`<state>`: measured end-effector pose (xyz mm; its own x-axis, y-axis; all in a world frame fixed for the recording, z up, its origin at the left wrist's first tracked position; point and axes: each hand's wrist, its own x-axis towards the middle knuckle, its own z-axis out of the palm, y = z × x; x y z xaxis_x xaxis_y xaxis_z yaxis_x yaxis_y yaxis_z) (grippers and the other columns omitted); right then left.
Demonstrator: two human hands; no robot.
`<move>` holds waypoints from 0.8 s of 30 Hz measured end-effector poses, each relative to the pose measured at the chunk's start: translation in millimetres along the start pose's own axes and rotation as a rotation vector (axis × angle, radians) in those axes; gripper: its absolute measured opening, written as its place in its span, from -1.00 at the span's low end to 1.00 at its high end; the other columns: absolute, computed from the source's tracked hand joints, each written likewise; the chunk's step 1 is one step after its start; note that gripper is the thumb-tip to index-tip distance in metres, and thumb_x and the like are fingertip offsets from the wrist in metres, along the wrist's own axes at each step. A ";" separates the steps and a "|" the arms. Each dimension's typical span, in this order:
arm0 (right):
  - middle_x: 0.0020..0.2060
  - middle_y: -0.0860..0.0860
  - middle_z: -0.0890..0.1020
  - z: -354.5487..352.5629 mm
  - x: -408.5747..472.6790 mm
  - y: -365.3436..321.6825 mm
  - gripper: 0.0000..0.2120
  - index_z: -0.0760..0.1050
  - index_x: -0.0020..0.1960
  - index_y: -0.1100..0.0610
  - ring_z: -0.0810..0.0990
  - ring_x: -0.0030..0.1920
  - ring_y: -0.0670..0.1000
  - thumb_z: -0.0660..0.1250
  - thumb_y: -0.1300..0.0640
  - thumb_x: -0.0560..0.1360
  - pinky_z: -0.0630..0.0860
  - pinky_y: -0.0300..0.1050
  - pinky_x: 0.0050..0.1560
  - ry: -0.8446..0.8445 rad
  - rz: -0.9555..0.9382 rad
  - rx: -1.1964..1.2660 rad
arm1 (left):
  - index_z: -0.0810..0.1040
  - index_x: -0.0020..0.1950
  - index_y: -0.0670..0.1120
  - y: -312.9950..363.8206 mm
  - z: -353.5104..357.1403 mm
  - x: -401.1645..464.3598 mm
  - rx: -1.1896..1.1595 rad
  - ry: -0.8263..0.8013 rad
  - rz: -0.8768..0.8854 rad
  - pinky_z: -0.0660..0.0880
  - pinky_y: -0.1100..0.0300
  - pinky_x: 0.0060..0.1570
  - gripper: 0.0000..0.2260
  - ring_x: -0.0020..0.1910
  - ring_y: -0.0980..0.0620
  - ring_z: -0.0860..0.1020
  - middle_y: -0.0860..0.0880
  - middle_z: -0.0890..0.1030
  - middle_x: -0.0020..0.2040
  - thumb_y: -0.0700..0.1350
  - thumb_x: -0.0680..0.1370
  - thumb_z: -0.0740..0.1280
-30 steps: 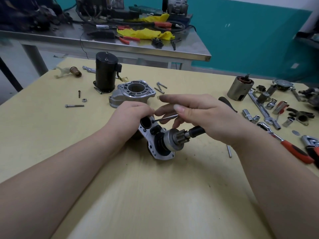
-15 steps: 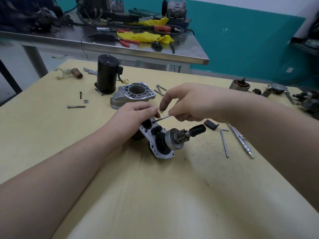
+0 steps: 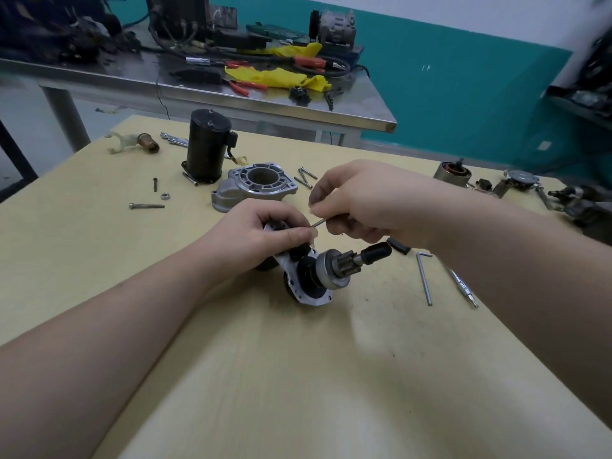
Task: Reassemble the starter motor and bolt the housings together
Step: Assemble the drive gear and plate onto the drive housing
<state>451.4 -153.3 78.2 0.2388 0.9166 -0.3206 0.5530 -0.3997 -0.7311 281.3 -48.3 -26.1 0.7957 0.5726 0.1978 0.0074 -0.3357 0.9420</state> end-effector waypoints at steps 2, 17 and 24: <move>-0.33 0.02 0.69 -5.4 -7.5 -2.0 -0.77 0.60 0.11 0.05 0.45 -0.46 -0.05 0.47 -0.08 0.59 0.30 -0.22 -0.49 -0.009 -0.090 -0.041 | 0.79 -0.08 -0.01 0.2 0.9 1.1 -0.037 0.010 -0.020 0.62 0.25 -0.05 -0.90 -0.07 0.06 0.72 -0.05 0.77 -0.09 0.00 0.51 0.56; -0.07 -0.01 0.65 -29.7 -42.3 8.6 -0.57 0.64 0.16 0.08 0.60 -0.07 0.17 0.06 -0.10 0.72 0.53 0.02 -0.17 0.336 -0.666 -1.213 | 0.82 -0.06 0.05 0.3 2.5 2.3 0.006 0.026 -0.075 0.60 0.17 0.00 -0.83 -0.06 0.05 0.75 -0.02 0.79 -0.09 0.12 0.51 0.52; -0.41 0.03 0.51 -18.4 -34.5 11.4 -0.59 0.55 -0.23 0.12 0.45 -0.35 0.06 0.26 -0.07 0.70 0.37 -0.06 -0.35 0.334 -0.411 -0.747 | 0.77 -0.19 -0.05 0.0 16.3 2.7 0.010 0.217 -0.100 0.46 0.42 -0.40 -0.35 -0.35 0.16 0.65 -0.04 0.75 -0.25 0.32 0.75 0.09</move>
<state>464.2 -189.4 92.0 0.0636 0.9859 0.1545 0.9903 -0.0432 -0.1319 293.3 -58.9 -30.0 0.6415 0.7506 0.1584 0.0869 -0.2762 0.9572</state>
